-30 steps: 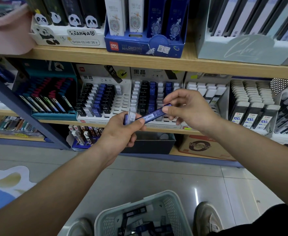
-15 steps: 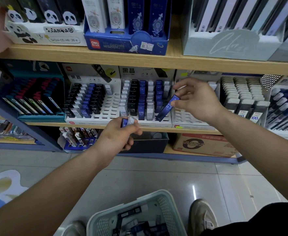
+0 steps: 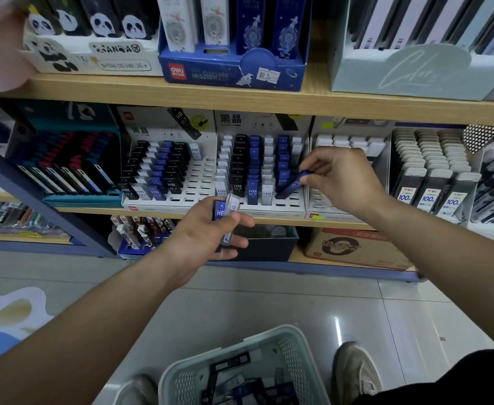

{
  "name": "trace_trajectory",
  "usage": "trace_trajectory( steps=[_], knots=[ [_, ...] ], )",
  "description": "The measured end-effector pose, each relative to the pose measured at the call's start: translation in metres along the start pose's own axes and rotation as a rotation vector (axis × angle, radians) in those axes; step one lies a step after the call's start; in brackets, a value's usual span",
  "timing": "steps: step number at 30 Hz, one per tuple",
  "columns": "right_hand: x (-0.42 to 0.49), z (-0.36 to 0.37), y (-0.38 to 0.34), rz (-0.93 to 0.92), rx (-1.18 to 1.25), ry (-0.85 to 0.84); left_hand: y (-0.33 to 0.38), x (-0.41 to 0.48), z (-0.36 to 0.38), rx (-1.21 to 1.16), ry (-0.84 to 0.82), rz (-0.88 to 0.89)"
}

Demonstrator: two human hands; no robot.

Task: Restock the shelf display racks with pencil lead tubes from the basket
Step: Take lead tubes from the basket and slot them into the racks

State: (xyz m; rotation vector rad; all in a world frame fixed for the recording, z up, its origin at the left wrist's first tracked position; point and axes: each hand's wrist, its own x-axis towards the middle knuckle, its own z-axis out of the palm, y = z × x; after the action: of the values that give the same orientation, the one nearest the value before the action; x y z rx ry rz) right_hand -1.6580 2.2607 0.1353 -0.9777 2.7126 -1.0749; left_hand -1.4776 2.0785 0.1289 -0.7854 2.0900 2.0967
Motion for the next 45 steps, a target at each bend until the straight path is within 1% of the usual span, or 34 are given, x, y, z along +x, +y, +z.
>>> trace_trajectory(
  steps=[4,6,8,10,13,15,16,18,20,23,26,31,36,40,45],
  knots=[
    [0.001,0.003,-0.001,-0.067,-0.062,-0.004,0.002,-0.002,-0.001,-0.022,0.009,0.006],
    [0.002,0.007,-0.002,-0.151,-0.114,-0.008,0.002,-0.003,-0.001,-0.035,0.018,0.007],
    [0.001,0.016,0.000,-0.241,-0.194,-0.057,0.001,-0.003,-0.001,-0.041,0.023,0.009],
    [0.000,0.023,0.001,-0.254,-0.248,-0.087,0.000,-0.004,-0.003,-0.043,0.023,0.013],
    [0.000,0.023,-0.010,-0.234,-0.244,-0.005,-0.001,-0.003,-0.005,-0.046,0.016,0.021],
    [-0.003,0.022,-0.028,-0.226,-0.133,0.005,-0.001,-0.003,-0.006,-0.041,0.012,0.022],
    [-0.006,0.022,-0.040,-0.204,-0.037,-0.042,-0.001,-0.003,-0.006,-0.038,0.008,0.021],
    [-0.014,0.030,-0.064,-0.115,0.169,-0.208,-0.002,-0.003,-0.006,-0.029,-0.004,0.020],
    [-0.019,0.041,-0.077,-0.038,0.273,-0.306,-0.002,-0.003,-0.005,-0.015,-0.008,0.022],
    [-0.018,0.050,-0.081,0.044,0.339,-0.322,-0.002,-0.005,-0.006,-0.028,0.018,0.024],
    [-0.013,0.048,-0.081,0.113,0.455,-0.343,-0.001,-0.007,-0.010,-0.057,0.049,0.012],
    [-0.006,0.041,-0.085,0.100,0.531,-0.249,-0.001,-0.011,-0.026,-0.061,0.052,-0.021],
    [0.015,0.049,-0.092,0.058,0.473,-0.114,0.001,-0.015,-0.047,-0.137,0.166,-0.042],
    [0.050,0.073,-0.096,-0.011,0.293,-0.018,-0.001,-0.023,-0.069,-0.138,0.242,-0.019],
    [0.093,0.108,-0.111,-0.046,0.046,-0.016,-0.003,-0.037,-0.094,-0.118,0.266,-0.002]
  ],
)
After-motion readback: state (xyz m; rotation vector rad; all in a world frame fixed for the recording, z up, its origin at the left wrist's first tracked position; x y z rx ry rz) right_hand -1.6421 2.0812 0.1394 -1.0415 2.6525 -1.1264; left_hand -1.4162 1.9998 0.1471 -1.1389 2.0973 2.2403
